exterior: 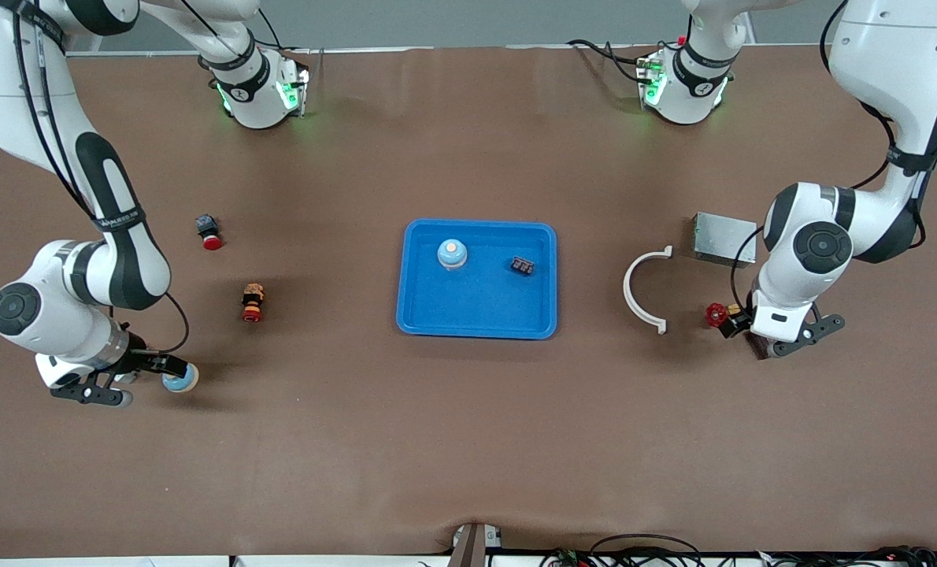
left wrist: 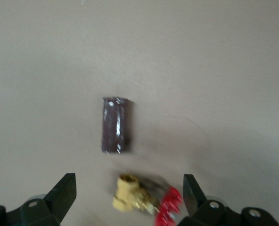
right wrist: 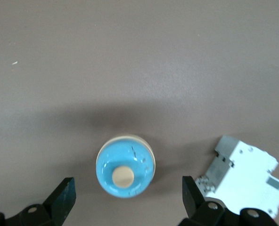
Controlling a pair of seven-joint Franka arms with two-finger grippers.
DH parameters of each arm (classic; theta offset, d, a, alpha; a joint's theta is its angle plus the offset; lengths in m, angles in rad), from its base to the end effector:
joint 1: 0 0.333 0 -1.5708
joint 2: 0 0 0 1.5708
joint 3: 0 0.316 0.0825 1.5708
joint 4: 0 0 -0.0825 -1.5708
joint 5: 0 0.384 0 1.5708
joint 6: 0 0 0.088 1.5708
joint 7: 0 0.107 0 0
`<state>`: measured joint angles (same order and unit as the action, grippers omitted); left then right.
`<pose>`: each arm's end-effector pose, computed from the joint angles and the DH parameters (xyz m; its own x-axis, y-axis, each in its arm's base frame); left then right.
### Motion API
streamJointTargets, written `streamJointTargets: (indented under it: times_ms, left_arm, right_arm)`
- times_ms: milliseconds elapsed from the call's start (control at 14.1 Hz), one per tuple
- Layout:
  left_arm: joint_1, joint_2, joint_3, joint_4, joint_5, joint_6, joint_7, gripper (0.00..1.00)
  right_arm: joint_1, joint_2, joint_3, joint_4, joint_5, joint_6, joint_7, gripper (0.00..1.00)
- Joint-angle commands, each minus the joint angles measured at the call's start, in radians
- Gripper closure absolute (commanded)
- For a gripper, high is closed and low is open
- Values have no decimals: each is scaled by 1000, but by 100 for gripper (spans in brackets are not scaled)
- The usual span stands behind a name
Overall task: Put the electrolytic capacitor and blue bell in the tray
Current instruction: 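Grasp the second bell with the right gripper while the left grasps the capacitor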
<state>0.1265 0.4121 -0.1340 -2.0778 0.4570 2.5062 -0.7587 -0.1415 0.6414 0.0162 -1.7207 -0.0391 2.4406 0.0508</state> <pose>0.5902 -0.0066 0.2305 0.9175 0.3711 0.1432 0.3921 -0.9045 -0.1680 0.6744 -0.0861 0.2220 0.9856 -0.1492 0.0792 -0.1508 -0.9885 0.0138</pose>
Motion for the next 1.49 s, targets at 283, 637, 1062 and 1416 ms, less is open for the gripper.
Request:
streamJointTargets:
  times_ms: [283,637,1062,1416]
  left_arm:
    - [90,100,-13,7,48,122,59,0]
    - [113,142,-12,18,48,145,120,0]
    - [143,143,-13,25,48,151,188,35]
    - [133,166,-16,68,37,151,174,41]
  right_arm:
    - [-15,72,19,36,25,58,-5,0]
    - [-6,90,19,32,57,69,-5,0]
    - [-6,90,19,29,56,63,-20,56]
    - [20,72,19,32,54,31,0,100]
